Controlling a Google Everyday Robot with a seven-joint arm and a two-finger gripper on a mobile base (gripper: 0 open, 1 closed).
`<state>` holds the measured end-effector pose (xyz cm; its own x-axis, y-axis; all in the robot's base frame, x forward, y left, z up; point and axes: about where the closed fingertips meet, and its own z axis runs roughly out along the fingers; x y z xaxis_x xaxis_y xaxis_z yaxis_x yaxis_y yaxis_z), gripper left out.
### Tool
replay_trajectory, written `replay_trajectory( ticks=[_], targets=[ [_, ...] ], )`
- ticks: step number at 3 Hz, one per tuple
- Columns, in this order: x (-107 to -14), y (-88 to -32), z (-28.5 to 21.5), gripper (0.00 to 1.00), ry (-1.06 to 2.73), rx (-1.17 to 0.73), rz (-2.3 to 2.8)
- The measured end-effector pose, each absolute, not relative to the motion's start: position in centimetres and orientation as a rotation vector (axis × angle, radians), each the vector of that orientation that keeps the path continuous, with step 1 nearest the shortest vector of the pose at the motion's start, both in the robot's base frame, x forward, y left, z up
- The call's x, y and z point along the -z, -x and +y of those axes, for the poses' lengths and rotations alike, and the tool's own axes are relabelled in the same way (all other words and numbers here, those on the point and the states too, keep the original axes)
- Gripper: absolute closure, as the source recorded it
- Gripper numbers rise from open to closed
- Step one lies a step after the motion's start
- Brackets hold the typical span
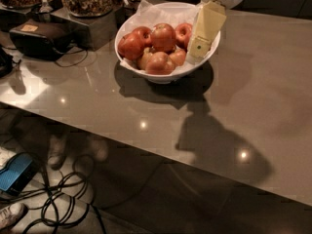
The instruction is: Pick apple from white bowl
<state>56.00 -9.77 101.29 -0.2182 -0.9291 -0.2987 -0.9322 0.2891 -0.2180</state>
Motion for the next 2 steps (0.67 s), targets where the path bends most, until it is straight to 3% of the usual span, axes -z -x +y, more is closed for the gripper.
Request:
replay_trajectory(
  ticks=[2],
  targets=[
    [-101.5,-58.9,-7.5,0.00,1.621,-0.103,2.181]
  ],
)
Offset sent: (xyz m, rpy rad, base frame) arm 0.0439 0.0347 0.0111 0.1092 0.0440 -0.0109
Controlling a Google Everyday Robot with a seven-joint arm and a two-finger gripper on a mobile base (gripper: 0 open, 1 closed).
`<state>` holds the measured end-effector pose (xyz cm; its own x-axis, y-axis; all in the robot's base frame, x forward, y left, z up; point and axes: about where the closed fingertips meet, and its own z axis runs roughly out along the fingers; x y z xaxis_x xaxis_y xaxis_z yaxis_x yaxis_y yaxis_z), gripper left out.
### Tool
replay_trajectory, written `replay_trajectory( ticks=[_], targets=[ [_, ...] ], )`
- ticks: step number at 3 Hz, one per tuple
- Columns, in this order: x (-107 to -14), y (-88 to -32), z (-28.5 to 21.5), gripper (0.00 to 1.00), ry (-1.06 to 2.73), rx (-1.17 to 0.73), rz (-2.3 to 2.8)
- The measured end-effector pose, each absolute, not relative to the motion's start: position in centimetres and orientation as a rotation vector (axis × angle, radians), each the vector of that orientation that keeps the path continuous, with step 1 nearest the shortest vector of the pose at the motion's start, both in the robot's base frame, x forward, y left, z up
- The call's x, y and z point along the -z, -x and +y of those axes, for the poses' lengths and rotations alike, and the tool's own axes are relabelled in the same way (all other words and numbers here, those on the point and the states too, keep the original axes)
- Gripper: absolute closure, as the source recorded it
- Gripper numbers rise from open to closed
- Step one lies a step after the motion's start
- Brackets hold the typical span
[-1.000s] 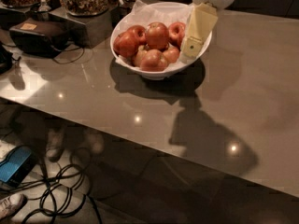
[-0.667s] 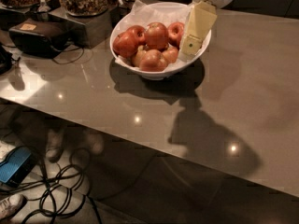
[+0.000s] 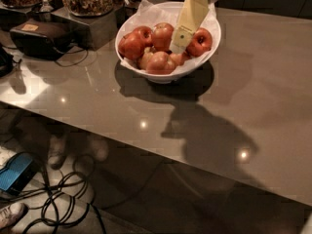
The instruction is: Pick apple from white bowl
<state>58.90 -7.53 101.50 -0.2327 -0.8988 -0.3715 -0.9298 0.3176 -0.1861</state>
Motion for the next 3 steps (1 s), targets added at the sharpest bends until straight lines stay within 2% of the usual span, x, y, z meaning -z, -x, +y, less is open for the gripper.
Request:
replay_trajectory(
  ticks=[1,3],
  targets=[
    [-101.9,-60.6,-6.6,0.00,1.586,-0.126,2.188],
    [-102.1,-63.0,-6.6,0.09,1.506,-0.138,2.229]
  ],
)
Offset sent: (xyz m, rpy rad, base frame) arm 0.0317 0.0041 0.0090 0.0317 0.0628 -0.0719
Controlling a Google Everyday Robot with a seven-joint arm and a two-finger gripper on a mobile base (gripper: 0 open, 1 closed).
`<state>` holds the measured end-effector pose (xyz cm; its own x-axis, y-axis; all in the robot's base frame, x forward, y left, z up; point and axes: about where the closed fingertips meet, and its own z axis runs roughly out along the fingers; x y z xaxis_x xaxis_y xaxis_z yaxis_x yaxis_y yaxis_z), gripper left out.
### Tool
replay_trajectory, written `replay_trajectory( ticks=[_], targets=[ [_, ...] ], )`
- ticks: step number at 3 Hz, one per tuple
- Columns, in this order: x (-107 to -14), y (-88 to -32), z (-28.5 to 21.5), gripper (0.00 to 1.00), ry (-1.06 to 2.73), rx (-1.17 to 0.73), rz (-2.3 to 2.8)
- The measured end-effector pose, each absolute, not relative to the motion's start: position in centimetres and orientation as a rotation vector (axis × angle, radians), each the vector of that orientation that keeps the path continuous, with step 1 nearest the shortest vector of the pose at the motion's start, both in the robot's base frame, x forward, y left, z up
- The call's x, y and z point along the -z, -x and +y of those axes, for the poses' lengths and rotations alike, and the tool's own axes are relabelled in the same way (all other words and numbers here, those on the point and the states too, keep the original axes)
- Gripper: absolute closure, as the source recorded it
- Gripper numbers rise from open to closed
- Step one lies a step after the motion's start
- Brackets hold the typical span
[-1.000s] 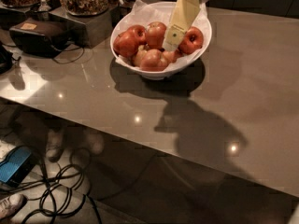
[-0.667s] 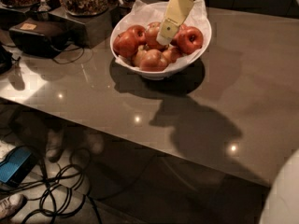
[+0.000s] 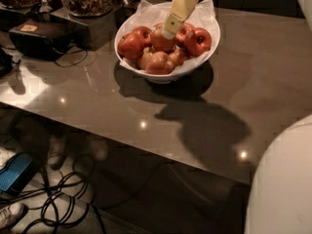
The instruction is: Pick apple from white bowl
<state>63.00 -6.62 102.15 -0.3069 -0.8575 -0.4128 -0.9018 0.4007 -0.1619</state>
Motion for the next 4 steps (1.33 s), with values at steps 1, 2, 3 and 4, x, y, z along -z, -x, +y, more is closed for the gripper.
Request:
replay_trajectory(
  ticks=[1,2,3,4],
  targets=[
    [-102.2,-64.4,-7.2,0.14,1.456,-0.118,2.257],
    [-101.8,-65.9,-7.0,0.14,1.436,-0.102,2.277],
    [-100.9,-67.1,-6.3,0.13,1.441,-0.095,2.294],
    [-99.4,-68.2,-5.9,0.16,1.453,-0.076,2.325]
  ],
)
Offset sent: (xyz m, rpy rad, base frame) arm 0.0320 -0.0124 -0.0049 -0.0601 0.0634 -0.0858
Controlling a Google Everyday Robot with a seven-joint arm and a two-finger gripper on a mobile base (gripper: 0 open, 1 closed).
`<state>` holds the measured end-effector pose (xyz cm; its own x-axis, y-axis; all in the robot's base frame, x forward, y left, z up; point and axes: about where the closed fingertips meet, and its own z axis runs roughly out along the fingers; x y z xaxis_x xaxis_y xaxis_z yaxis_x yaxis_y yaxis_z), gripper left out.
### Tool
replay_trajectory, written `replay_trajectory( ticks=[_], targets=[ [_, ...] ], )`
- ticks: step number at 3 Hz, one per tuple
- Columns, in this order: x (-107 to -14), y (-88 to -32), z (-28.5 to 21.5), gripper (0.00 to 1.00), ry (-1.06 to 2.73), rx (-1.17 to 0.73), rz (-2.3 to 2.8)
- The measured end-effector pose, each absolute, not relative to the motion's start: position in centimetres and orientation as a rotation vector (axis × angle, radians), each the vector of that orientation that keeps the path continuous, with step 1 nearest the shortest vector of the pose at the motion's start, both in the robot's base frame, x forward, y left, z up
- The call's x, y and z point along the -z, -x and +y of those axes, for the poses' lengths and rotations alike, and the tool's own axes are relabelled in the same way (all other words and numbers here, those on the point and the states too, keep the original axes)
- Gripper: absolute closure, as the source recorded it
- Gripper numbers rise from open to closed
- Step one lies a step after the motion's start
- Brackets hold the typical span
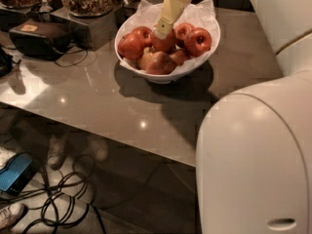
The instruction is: Pick apple from white bowl
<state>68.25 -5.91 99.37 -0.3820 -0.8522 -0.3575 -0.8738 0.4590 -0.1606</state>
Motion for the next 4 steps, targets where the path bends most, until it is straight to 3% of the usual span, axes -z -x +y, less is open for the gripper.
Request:
replay_trajectory(
  ticks=[1,2,3,4],
  targets=[
    [-98.1,-69.1,-5.8,0.20,1.459,-0.063,2.353],
    [-97.1,-69.7,-5.5,0.35,1.463,-0.058,2.373],
    [-96.4,-70.2,-5.4,0.27,1.468,-0.058,2.385],
    [-95.5,-70.4,-5.0,0.28,1.480,-0.071,2.395]
  ],
)
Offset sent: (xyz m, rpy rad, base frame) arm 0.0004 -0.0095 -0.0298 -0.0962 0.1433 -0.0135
